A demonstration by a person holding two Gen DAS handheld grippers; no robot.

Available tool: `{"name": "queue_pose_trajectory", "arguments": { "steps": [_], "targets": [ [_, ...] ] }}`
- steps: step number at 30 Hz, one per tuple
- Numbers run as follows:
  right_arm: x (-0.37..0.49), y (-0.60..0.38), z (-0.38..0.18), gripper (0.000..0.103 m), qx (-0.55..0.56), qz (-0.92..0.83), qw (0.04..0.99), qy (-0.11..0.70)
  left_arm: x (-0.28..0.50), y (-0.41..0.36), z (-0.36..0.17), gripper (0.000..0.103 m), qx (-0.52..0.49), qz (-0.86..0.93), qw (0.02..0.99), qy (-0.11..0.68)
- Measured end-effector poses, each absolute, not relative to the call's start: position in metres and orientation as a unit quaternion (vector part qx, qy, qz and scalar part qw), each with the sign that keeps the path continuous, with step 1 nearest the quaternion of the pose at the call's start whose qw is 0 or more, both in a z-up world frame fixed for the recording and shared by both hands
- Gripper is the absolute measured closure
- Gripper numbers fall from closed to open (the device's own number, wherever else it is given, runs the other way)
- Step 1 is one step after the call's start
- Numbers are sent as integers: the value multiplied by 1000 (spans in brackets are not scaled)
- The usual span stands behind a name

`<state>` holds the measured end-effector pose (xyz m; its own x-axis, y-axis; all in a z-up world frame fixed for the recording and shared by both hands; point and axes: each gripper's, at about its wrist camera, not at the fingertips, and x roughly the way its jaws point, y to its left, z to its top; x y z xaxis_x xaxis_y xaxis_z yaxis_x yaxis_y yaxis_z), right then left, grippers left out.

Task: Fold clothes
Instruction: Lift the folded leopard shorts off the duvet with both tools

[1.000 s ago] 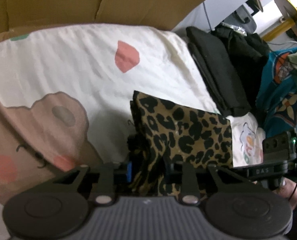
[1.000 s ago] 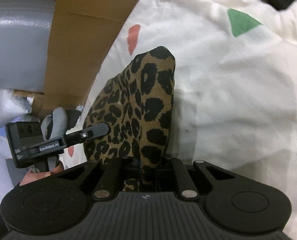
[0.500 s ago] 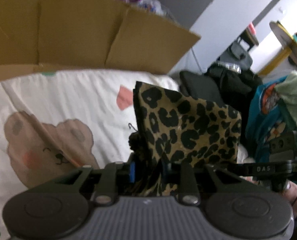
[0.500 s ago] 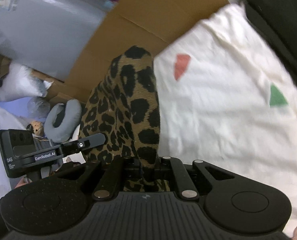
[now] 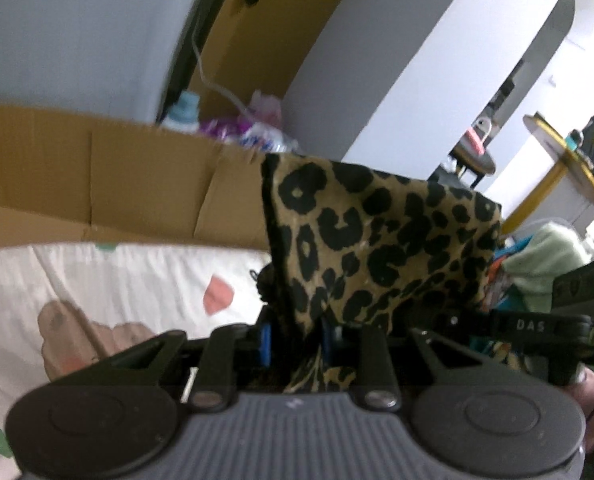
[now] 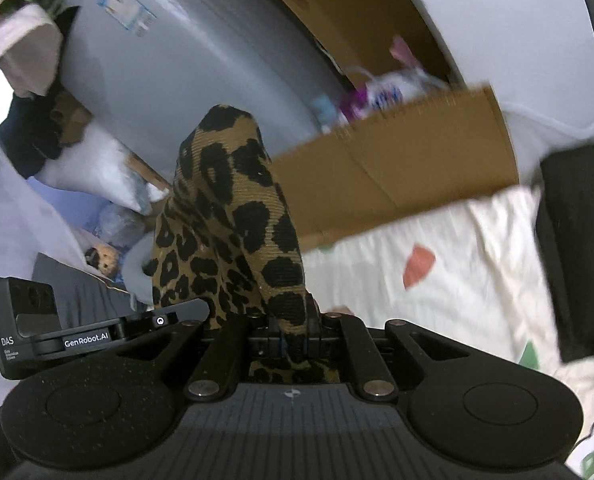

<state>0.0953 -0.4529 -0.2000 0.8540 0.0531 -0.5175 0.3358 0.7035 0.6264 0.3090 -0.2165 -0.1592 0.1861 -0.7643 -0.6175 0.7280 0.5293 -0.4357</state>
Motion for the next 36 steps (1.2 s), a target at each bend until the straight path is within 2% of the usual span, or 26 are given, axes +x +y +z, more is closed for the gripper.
{"name": "queue_pose_trajectory", "arguments": {
  "steps": [14,21,27,36],
  "targets": [
    [64,-477,-46,98,344,-88,912,207,265,-245,-23,79,-46,-482,803,348],
    [42,-479,27,98,315,-89,926,188,241,-253,28,80,-65,-482,811,324],
    [14,-485,68,98,295,-92,934,180,215,-265,50,80,-75,-485,809,323],
    [-28,-497,72,98,266,-96,943,176,190,-290,40,80,-72,-498,800,326]
  ]
}}
